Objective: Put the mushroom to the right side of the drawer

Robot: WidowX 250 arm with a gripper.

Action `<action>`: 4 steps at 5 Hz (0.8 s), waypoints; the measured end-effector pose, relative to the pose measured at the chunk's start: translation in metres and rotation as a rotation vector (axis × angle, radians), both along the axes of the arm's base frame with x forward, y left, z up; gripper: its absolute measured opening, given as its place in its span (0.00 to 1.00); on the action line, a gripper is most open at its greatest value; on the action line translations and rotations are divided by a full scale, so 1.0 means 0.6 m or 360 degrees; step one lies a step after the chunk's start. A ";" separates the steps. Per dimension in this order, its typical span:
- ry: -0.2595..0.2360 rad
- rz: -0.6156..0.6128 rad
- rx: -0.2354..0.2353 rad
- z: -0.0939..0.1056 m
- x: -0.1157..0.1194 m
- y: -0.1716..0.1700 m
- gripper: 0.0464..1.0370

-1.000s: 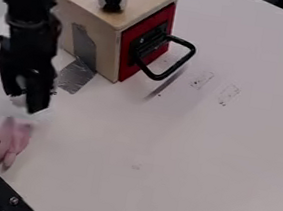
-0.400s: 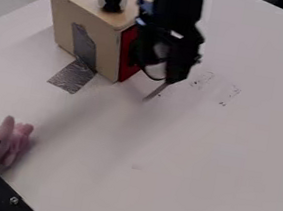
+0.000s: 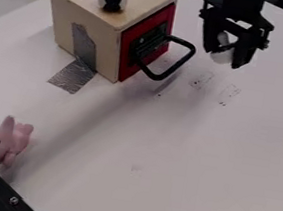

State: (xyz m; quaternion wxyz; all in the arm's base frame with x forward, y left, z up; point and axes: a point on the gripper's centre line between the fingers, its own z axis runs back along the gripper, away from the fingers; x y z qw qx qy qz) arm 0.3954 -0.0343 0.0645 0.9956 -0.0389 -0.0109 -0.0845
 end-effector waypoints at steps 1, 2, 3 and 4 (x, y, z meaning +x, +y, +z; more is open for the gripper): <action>0.0019 0.0076 -0.0001 -0.055 0.081 -0.006 0.72; 0.0010 0.0146 -0.0003 -0.082 0.130 -0.010 0.72; -0.0020 0.0154 0.0049 -0.082 0.155 -0.014 0.73; -0.0006 0.0180 0.0110 -0.086 0.144 -0.019 0.79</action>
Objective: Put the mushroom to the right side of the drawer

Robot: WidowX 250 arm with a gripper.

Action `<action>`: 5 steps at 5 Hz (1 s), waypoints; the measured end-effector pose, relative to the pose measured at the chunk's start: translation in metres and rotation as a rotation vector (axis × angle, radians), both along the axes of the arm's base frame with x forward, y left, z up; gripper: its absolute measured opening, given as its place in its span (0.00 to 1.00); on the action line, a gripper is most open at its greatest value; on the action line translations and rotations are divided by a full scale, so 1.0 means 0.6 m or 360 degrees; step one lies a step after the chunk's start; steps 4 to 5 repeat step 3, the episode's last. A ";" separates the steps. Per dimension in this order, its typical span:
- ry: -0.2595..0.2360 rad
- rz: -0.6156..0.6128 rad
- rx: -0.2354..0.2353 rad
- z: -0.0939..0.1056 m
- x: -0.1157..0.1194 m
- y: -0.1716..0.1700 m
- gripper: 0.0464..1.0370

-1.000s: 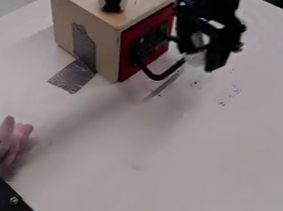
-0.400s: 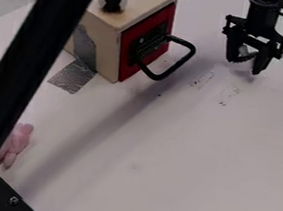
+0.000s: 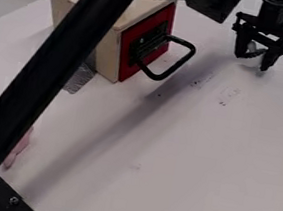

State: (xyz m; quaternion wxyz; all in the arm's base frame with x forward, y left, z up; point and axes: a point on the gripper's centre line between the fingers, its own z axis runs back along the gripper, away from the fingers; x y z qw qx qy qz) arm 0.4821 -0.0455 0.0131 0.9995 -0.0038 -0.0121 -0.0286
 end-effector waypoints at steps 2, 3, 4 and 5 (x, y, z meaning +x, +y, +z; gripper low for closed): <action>-0.0043 0.0062 -0.0034 0.085 -0.020 0.008 0.96; -0.0058 0.0098 -0.0096 0.122 -0.029 0.018 0.96; -0.0058 0.0098 -0.0096 0.122 -0.029 0.018 0.96; -0.0058 0.0098 -0.0096 0.122 -0.029 0.018 0.96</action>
